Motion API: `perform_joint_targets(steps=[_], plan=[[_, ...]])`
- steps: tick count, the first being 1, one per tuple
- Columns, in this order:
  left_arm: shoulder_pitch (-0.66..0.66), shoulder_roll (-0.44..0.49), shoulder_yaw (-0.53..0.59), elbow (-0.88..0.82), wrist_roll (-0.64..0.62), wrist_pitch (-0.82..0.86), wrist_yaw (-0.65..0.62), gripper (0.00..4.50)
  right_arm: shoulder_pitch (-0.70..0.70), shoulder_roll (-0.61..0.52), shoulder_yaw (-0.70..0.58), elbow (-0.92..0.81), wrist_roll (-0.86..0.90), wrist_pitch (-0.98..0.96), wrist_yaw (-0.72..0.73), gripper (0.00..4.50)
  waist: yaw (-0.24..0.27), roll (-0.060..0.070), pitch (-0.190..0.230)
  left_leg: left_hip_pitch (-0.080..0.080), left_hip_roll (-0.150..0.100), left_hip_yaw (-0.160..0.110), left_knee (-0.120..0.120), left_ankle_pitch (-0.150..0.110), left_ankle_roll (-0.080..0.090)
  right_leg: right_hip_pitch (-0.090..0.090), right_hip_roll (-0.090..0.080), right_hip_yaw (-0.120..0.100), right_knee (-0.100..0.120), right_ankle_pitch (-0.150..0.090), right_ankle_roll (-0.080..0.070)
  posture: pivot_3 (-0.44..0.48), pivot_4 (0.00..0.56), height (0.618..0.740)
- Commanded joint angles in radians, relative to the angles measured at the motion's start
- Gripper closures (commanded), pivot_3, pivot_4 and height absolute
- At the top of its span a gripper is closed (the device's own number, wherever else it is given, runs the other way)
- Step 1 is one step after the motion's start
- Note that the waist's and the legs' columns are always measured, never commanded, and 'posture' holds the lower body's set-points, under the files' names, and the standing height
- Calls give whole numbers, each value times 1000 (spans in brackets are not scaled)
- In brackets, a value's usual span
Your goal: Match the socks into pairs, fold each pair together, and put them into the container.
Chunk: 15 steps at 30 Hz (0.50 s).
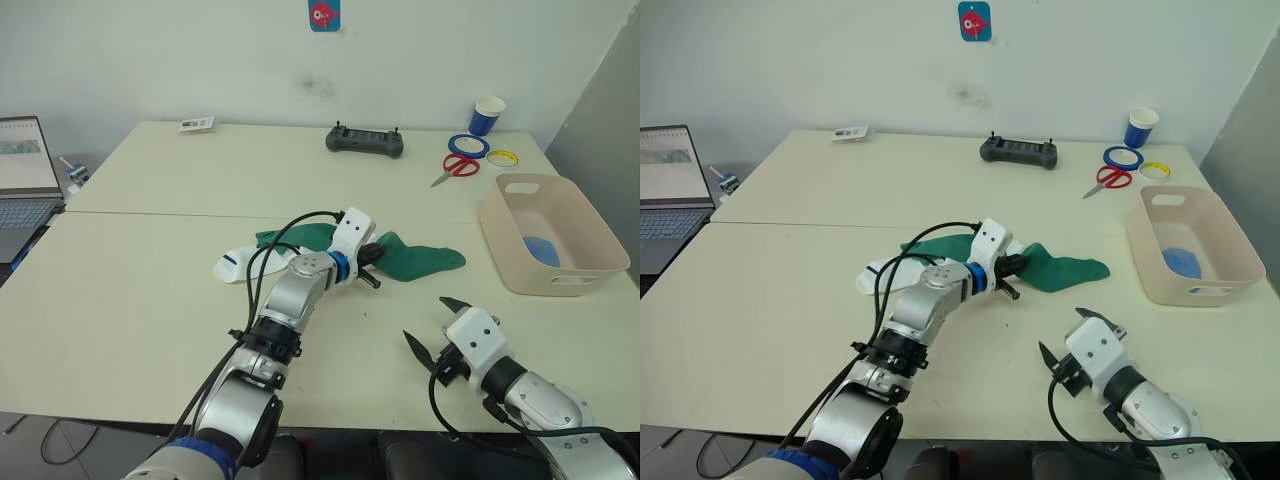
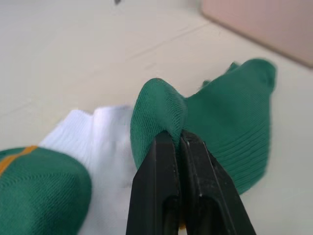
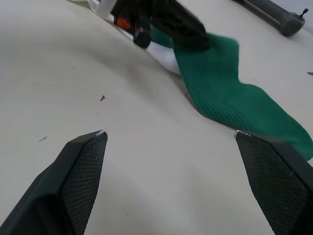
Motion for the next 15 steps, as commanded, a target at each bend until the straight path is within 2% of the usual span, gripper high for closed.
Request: perform_joint_targets(steps=[1, 8, 12, 15], plan=[[48, 54, 48, -250, -130, 172, -70, 4421, 9, -7, -22, -32, -5, -23, 1, 0, 0, 0, 0, 0, 0, 0, 0, 0, 0, 0, 0, 0, 0, 0, 0, 0, 150, 740], [164, 173, 248, -492, -404, 536, -81, 4421, 11, -19, -29, -33, 4, -29, 16, 0, -5, 0, 0, 2, 0, -1, 1, 0, 0, 1, 0, 0, 1, 0, 0, 0, 150, 740], [200, 240, 251, -618, -577, 711, -152, 4421, -2, -28, -40, -26, 12, -31, 36, 0, -2, 0, 0, 1, 0, -1, 1, 0, 0, 1, -1, 0, 1, 0, 0, 0, 150, 740], [198, 258, 241, -659, -658, 758, -172, 4421, -14, -39, -49, -26, 26, -23, 55, 0, 2, 0, 0, 0, 0, -1, 1, 0, 0, 1, -1, -1, 0, 0, 0, 0, 150, 740]])
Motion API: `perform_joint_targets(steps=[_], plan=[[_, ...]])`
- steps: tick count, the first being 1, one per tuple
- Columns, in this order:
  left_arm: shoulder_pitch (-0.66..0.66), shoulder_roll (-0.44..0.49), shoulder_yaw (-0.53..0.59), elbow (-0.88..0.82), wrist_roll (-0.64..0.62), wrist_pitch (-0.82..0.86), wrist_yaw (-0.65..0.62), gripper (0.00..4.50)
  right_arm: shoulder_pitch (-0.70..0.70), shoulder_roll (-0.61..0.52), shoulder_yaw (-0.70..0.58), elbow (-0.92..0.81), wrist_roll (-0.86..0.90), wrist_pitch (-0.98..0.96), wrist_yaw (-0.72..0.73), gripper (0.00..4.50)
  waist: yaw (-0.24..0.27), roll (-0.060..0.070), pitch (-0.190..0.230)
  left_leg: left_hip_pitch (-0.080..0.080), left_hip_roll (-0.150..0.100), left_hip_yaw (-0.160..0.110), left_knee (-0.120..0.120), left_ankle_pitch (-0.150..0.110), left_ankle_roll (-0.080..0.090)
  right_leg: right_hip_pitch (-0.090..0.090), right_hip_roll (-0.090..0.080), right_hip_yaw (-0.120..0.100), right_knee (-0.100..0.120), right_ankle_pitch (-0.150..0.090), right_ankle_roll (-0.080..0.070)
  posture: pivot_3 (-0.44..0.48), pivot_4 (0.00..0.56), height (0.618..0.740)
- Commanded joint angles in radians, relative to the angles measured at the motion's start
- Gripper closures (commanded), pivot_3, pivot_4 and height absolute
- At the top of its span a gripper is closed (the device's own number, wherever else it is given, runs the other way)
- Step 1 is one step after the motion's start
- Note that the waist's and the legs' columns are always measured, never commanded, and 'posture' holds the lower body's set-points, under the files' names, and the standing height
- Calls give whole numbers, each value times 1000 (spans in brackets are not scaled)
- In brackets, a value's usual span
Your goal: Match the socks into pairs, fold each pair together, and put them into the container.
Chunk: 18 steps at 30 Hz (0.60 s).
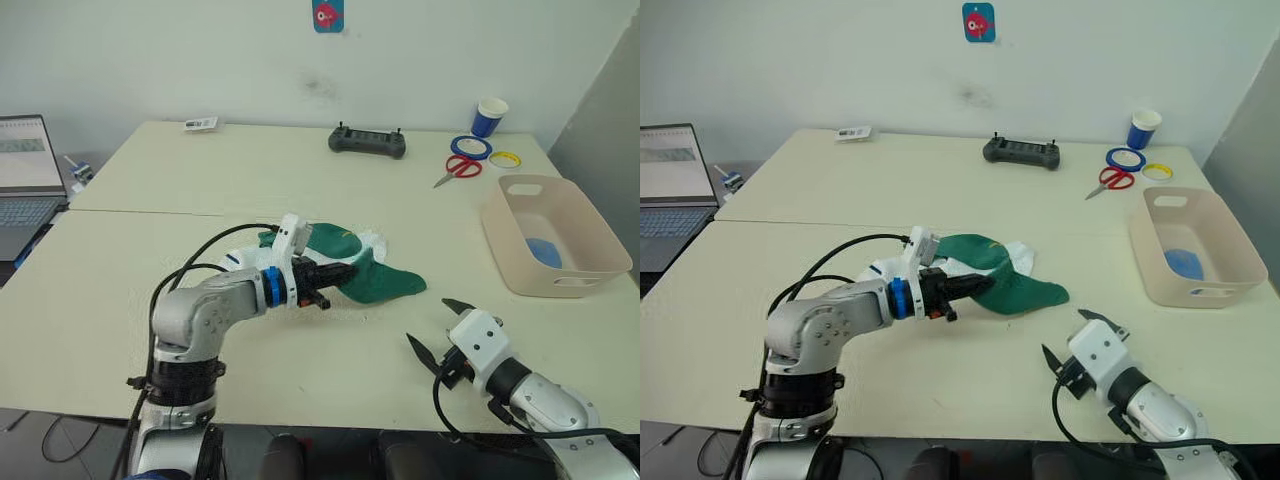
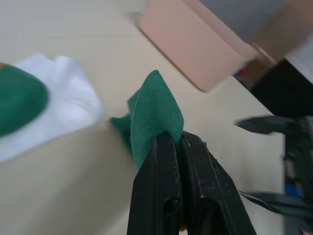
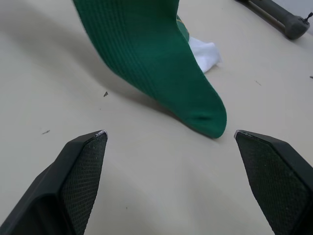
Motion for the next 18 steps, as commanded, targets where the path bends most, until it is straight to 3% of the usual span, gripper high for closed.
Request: perform_joint_targets(steps=[1, 7, 13, 15, 18], plan=[[-17, -3, -4, -72, -117, 50, -26, 4421, -10, -17, -35, -32, 31, -4, 32, 0, 0, 0, 0, 0, 0, 0, 0, 0, 0, 0, 0, 0, 0, 0, 0, 0, 150, 740], [-54, -71, 55, -64, -245, 90, 48, 4421, -1, -53, -78, -51, 74, 16, 79, 0, 0, 0, 0, 0, 0, 0, 0, 0, 0, 0, 0, 0, 0, 0, 0, 0, 150, 740], [-136, -210, 315, 67, -506, 186, 349, 4421, 28, -93, -140, -89, 127, 57, 124, 0, -1, -1, 0, 0, 0, 0, 0, 0, 0, 0, 0, 0, 0, 0, 0, 0, 150, 740], [-126, -207, 351, 83, -557, 203, 432, 4421, 35, -104, -157, -95, 144, 66, 135, 0, -3, -1, 0, 0, 0, 0, 0, 0, 0, 0, 0, 0, 0, 0, 0, 0, 150, 740], [12, -113, 327, 59, -486, 200, 450, 4421, 16, -115, -165, -96, 165, 80, 148, 0, -6, 0, 0, 1, 0, 0, 0, 0, 0, 0, 1, 1, 0, 0, 0, 0, 150, 740]])
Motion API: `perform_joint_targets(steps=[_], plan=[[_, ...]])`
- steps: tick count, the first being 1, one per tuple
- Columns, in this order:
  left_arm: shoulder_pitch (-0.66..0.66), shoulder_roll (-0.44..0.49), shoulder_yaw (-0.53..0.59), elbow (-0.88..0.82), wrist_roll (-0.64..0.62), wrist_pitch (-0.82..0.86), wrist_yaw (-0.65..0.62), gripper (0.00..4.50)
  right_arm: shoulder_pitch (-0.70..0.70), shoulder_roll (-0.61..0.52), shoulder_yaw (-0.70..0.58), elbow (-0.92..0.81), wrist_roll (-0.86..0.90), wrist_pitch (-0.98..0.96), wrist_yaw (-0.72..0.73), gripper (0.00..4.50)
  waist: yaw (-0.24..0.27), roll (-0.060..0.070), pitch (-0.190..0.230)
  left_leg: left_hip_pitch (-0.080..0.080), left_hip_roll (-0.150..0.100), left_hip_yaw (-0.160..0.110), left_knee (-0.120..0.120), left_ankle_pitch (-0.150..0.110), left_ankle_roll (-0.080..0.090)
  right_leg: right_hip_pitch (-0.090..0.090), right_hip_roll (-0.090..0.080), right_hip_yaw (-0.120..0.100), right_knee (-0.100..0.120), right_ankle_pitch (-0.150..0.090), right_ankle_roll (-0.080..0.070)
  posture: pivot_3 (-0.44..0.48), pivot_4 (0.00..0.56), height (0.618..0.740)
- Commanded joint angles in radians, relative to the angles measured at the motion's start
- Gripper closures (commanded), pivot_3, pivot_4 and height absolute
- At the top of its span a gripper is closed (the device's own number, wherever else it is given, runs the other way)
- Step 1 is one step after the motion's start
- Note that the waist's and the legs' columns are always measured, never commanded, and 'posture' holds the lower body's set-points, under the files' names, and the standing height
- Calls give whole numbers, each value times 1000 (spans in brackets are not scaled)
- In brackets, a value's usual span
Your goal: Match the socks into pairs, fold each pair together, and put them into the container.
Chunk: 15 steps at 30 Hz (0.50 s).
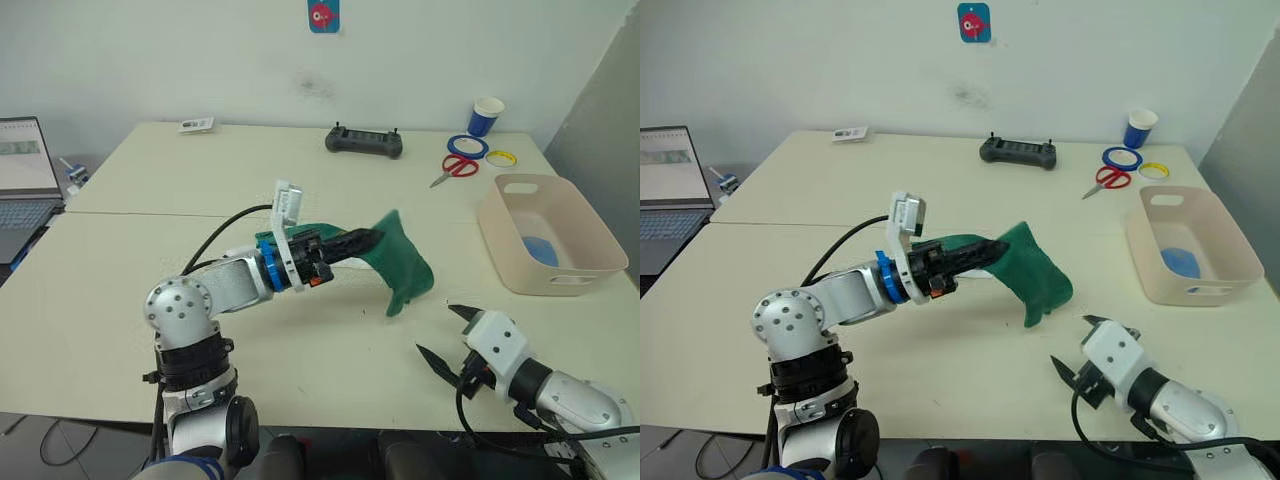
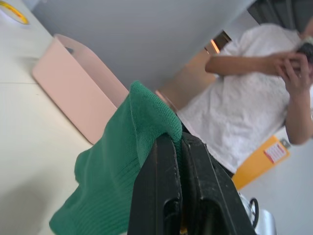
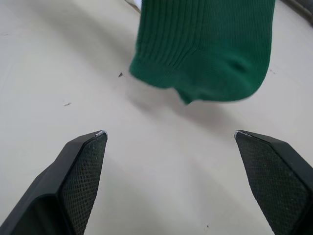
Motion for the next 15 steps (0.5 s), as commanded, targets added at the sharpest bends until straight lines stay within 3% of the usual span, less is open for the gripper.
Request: perform_joint_targets(steps=[1, 9, 15], plan=[[155, 108, -27, -33, 64, -14, 20, 4421, -31, -13, -24, -42, 33, 12, 12, 0, -8, 1, 0, 1, 0, 0, -1, 0, 0, 0, 0, 1, 0, 0, 0, 0, 150, 740], [381, 283, -141, -53, 312, -268, -47, 4421, -123, 5, 84, -28, 49, 49, -5, 0, 8, -2, 1, 1, -1, -1, -1, 1, -3, 0, -2, 0, 0, -4, -7, 0, 150, 740], [410, 291, -142, -54, 398, -438, -64, 4421, -199, 36, 190, 39, 17, 46, -38, 0, 8, -2, 1, -1, -2, 1, -1, 1, -4, 0, -3, 1, -2, -4, -7, 0, 150, 740]])
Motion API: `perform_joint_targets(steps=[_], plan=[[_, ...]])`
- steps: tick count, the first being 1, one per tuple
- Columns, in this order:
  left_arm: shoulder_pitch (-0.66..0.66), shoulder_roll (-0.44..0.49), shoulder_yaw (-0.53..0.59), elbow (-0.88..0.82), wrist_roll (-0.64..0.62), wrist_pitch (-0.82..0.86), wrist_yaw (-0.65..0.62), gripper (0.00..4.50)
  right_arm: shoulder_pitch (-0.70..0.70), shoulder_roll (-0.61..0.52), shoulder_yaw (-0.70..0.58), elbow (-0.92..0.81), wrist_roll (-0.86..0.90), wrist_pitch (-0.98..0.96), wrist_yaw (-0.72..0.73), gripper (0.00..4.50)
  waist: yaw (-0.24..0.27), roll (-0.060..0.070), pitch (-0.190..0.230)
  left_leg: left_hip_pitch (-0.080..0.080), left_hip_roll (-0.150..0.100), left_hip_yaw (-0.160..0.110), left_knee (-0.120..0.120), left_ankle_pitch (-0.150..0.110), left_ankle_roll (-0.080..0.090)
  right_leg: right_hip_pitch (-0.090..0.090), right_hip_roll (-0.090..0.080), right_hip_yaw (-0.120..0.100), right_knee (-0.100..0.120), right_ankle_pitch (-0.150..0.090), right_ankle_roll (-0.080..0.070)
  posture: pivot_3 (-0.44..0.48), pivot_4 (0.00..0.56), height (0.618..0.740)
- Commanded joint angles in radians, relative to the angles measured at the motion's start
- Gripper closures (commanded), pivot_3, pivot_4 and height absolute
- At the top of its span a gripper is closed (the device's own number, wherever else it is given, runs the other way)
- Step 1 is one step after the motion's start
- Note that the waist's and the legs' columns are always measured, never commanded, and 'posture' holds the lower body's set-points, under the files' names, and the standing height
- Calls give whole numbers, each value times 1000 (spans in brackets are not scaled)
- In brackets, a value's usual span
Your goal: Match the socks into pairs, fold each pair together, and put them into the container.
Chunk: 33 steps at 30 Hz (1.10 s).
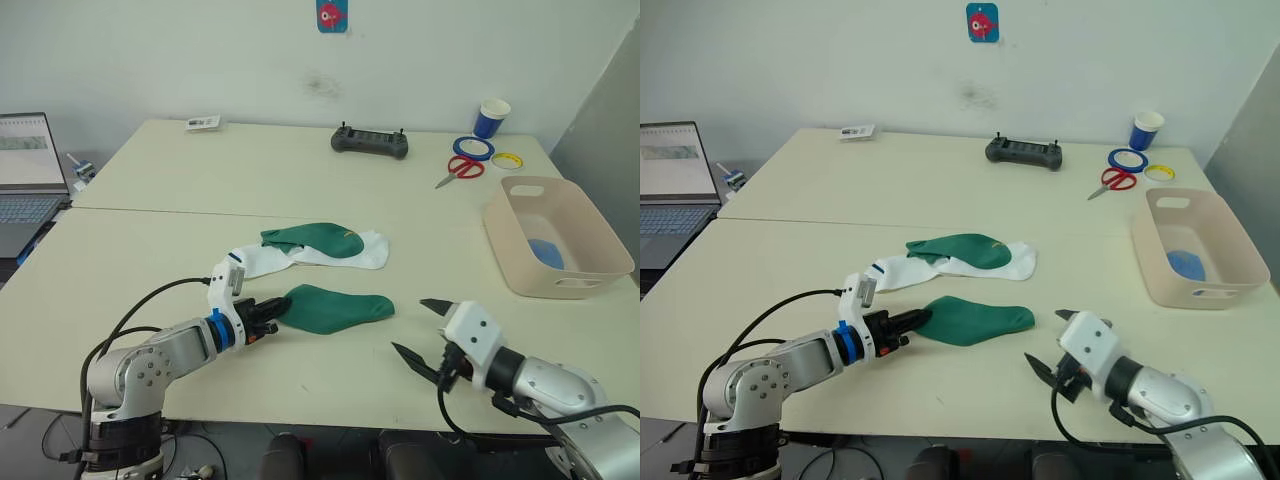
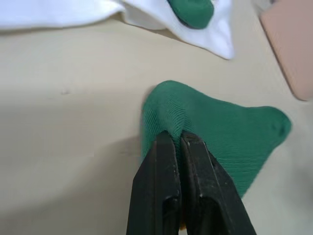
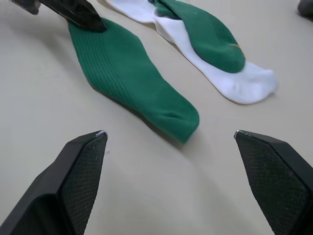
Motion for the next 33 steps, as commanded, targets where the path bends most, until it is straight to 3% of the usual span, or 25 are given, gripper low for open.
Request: perform_joint_targets(steps=[1, 8, 11, 13, 17, 22, 24, 26, 30, 33], plan=[[-7, -8, 21, -29, 28, -91, -2, 4421, -28, 8, 31, 13, -21, -13, -19, 0, 0, 0, 0, 0, 0, 0, 0, 0, 0, 0, 0, 0, 0, 0, 0, 0, 150, 740], [76, 67, -31, -40, 120, -199, -86, 4421, -81, 26, 94, 64, -42, -42, -22, 0, -6, 0, 0, 0, 1, 0, -2, 0, 0, -1, 1, 0, 0, 3, 5, 0, 150, 740], [117, 117, -50, -57, 164, -274, -157, 3831, -90, 31, 109, 69, -49, -45, -26, 0, -5, 0, 0, 0, 1, 0, -3, 0, 0, -2, 1, 0, 0, 3, 5, 0, 150, 740], [131, 144, -43, -53, 190, -321, -189, 3170, -89, 32, 113, 68, -52, -45, -27, 0, -5, 0, 0, -1, 1, 0, -3, 0, 0, -3, 1, -1, 0, 2, 5, 0, 150, 740], [158, 285, -110, -2, 358, -608, -404, 1899, -90, 38, 119, 69, -58, -46, -26, 0, -4, 0, 0, -2, 1, 0, -3, 0, 0, -4, 1, 0, 0, -1, -1, 0, 150, 740], [130, 406, -194, 210, 560, -1062, -639, 279, -113, 49, 135, 82, -60, -46, -27, 0, -3, 0, 0, -2, 1, 3, -5, 0, 0, -6, -1, 1, 0, -2, -3, 0, 150, 740], [65, 411, -223, 325, 623, -1189, -663, 24, -123, 59, 136, 90, -59, -44, -29, 0, -2, 0, 0, -2, 2, 4, -6, 0, 0, -8, -1, 1, 0, -2, -3, 0, 150, 740], [13, 400, -241, 399, 648, -1213, -668, 24, -126, 74, 133, 99, -56, -36, -38, 0, 0, 0, 0, -4, 2, 4, -6, 0, 0, -10, -1, 0, 1, -2, -3, 0, 150, 740], [-91, 316, -239, 443, 577, -971, -620, 24, -147, 127, 137, 196, -85, -71, -83, 0, -2, 0, 0, -5, 1, 4, -6, 0, 1, -11, 1, 0, 2, 1, 3, 0, 150, 740], [-103, 297, -247, 416, 551, -886, -652, 24, -183, 160, 157, 281, -98, -103, -87, 0, -13, 0, 0, -5, 2, 4, -6, 0, 1, -11, 1, 0, 2, 2, 4, 0, 150, 740]])
